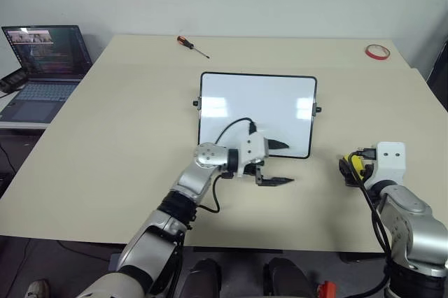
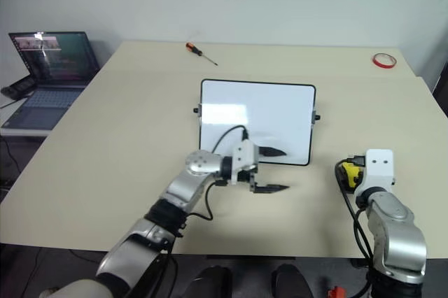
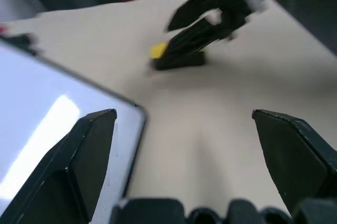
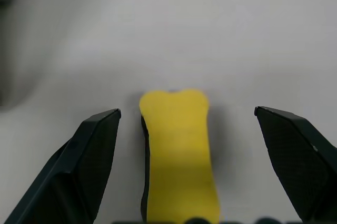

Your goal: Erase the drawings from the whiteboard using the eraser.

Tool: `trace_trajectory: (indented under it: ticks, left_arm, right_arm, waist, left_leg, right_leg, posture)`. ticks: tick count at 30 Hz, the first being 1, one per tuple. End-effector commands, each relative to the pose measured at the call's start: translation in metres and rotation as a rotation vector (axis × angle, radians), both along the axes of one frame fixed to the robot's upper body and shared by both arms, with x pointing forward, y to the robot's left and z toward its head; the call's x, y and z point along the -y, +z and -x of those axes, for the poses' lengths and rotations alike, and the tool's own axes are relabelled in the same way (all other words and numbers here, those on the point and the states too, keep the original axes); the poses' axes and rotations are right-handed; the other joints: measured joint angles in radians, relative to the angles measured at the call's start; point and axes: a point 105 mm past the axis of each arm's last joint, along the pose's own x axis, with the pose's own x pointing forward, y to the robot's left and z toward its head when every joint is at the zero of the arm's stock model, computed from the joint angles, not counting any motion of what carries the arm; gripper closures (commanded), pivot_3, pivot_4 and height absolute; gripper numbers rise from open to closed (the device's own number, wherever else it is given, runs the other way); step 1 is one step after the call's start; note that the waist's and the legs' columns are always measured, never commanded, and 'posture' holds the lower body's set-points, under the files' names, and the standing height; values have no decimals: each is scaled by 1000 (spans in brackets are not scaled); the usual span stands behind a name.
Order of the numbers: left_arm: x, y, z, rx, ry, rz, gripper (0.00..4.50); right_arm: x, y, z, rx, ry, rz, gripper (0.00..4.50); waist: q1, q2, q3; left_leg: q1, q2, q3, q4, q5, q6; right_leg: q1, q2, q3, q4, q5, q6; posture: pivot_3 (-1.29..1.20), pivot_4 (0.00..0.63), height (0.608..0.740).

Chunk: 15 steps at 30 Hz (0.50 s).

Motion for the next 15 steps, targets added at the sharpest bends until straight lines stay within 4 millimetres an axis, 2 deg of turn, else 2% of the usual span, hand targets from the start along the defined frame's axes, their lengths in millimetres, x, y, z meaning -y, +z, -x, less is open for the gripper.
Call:
trace_trajectory:
  ticks: [1, 3, 6, 9, 12, 15]
  left_arm:
    - [-27, 24, -3, 35, 194, 93, 0]
    - [-44, 30, -2, 21, 340, 159, 0]
    - [-63, 27, 0, 0, 547, 225, 0]
    - [-98, 11, 3, 9, 816, 252, 0]
    - [-128, -6, 13, 15, 1029, 260, 0]
    - [-146, -18, 25, 24, 1158, 254, 0]
  right_arm:
    - [6, 26, 21, 108, -50, 45, 26]
    - [7, 32, 33, 141, -63, 92, 26]
    - [10, 34, 47, 178, -59, 168, 26]
    - [16, 24, 62, 210, -90, 214, 26]
    - [12, 4, 78, 200, -82, 258, 26]
    - [7, -11, 92, 185, -68, 271, 26]
  waist:
    - [1, 0, 0]
    - [7, 0, 0]
    - [14, 0, 0]
    - [13, 0, -1]
    - [13, 0, -1]
    - [11, 0, -1]
  left_leg:
    - [0, 0, 0, 0, 0, 0]
    - [-1, -1, -1, 0, 0, 0]
    - [-1, -1, -1, 1, 0, 0]
    - [3, -2, -2, 1, 0, 0]
    - [5, -1, -2, 1, 0, 0]
    - [7, 0, -1, 0, 0, 0]
  right_leg:
    - [0, 0, 0, 0, 0, 0]
    - [0, -1, 0, 0, 0, 0]
    - [1, -2, 0, -1, 0, 0]
    - [5, -2, 0, -1, 0, 0]
    - [7, -2, 1, -1, 0, 0]
    - [8, -5, 1, -1, 0, 0]
  posture:
    - [0, 150, 740]
    - [0, 150, 740]
    - [0, 150, 740]
    - [0, 150, 740]
    - [0, 150, 740]
    - [0, 150, 740]
